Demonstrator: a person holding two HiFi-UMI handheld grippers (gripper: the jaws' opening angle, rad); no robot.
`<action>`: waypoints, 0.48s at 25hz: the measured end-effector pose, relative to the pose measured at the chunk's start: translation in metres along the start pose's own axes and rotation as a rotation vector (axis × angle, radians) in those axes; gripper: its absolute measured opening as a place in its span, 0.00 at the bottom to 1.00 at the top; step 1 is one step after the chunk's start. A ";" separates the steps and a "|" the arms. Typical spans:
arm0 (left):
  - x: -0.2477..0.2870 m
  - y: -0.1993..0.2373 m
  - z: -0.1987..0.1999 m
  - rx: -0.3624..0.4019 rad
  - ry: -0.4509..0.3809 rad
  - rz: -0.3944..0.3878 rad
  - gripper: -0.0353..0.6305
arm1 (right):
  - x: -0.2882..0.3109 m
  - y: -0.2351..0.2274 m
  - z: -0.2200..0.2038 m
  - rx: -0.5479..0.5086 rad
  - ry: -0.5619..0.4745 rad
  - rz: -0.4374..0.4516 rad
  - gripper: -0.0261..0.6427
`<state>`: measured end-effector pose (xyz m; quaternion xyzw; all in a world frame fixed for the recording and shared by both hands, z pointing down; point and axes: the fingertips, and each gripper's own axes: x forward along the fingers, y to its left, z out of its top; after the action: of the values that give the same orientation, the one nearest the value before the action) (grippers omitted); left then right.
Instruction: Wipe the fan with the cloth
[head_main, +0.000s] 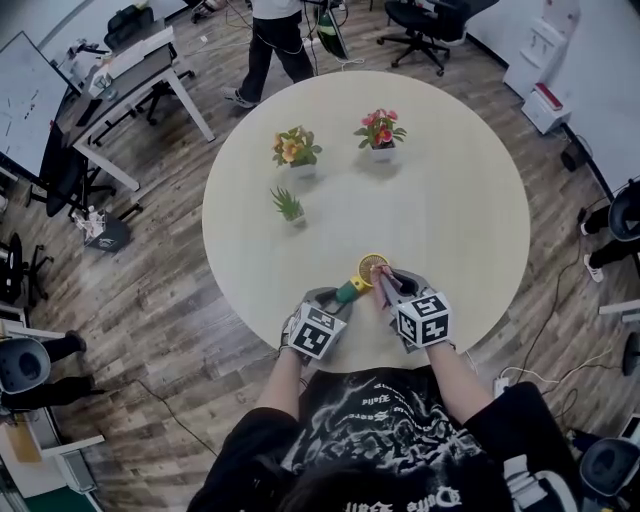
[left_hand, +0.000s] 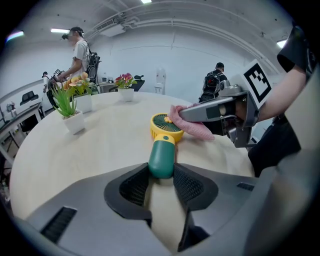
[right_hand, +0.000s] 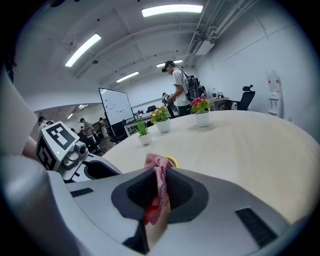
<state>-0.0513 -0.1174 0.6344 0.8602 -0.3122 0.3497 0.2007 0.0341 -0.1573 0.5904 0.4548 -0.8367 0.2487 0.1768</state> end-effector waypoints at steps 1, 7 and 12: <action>0.000 0.000 0.000 -0.003 0.001 -0.006 0.31 | 0.000 0.002 -0.001 0.007 -0.002 -0.004 0.11; -0.003 0.000 -0.001 -0.012 0.015 -0.010 0.31 | 0.004 0.024 -0.004 -0.064 0.027 0.019 0.11; -0.002 -0.001 -0.003 0.001 0.012 -0.023 0.31 | 0.014 0.054 -0.015 -0.167 0.079 0.050 0.11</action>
<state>-0.0532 -0.1148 0.6347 0.8618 -0.3007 0.3526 0.2062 -0.0182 -0.1328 0.5963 0.4073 -0.8579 0.2000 0.2410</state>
